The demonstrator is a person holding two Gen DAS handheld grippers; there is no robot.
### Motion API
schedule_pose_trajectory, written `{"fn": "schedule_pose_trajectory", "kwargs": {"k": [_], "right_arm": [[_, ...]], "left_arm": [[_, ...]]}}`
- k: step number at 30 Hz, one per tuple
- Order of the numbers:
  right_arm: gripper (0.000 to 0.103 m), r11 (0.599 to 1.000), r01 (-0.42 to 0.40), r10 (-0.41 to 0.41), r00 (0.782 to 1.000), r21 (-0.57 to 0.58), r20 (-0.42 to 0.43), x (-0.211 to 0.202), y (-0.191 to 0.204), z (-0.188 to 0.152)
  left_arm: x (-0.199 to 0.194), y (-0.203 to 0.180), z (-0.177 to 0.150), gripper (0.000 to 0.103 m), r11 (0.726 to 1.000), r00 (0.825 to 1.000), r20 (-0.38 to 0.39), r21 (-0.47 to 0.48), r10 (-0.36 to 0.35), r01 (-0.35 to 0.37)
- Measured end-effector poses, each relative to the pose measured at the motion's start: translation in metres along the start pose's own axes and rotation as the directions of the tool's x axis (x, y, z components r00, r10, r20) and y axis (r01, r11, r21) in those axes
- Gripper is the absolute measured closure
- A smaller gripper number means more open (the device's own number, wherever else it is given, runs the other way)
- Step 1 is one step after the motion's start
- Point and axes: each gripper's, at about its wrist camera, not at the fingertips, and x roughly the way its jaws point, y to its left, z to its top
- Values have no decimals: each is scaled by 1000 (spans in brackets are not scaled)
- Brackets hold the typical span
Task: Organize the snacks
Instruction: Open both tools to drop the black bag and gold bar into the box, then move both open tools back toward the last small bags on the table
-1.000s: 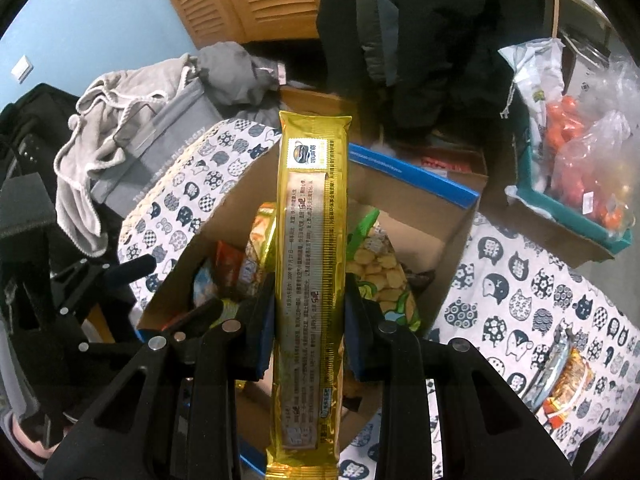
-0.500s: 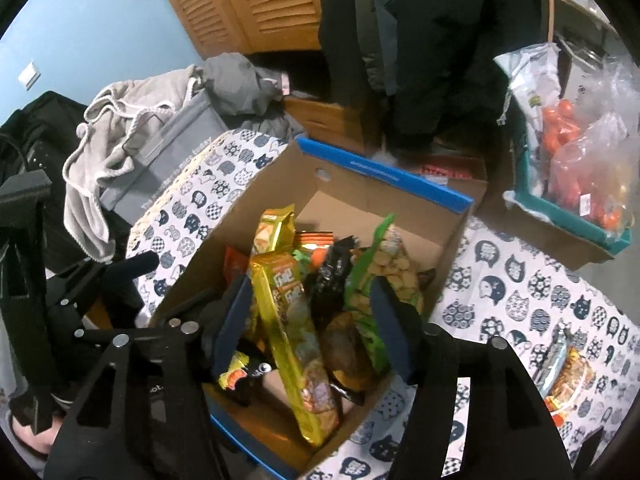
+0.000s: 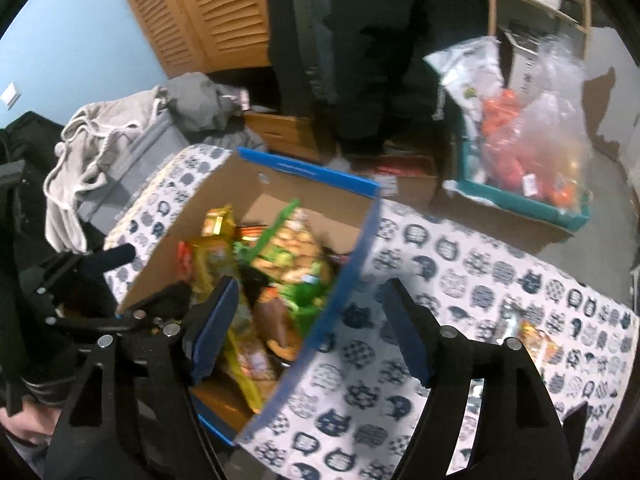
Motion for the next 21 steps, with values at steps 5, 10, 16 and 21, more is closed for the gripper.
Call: {"fn": "schedule_pose_trajectory", "kwargs": {"k": [5,10,16,21], "right_arm": [[28,999,23,-24,1000,42,2,-12,-26,-10],[27,996,54,-55,998,71,14,-26,-49,-20],[27,989,90,-92,996,115,14,-36,-77,-32],[27,982,131,-134,991,134,9,-42,-100,-43]], "left_arm": [[-4,-22,1,24,999,1000,7,36,-7,6],[-6,-47,2,24,996,1000,10,85,-10,9],[-9,-82,2,24,989,1000,17,145,-10,7],[-11,-108,0,24,980,1000,25,197,-13,8]]}}
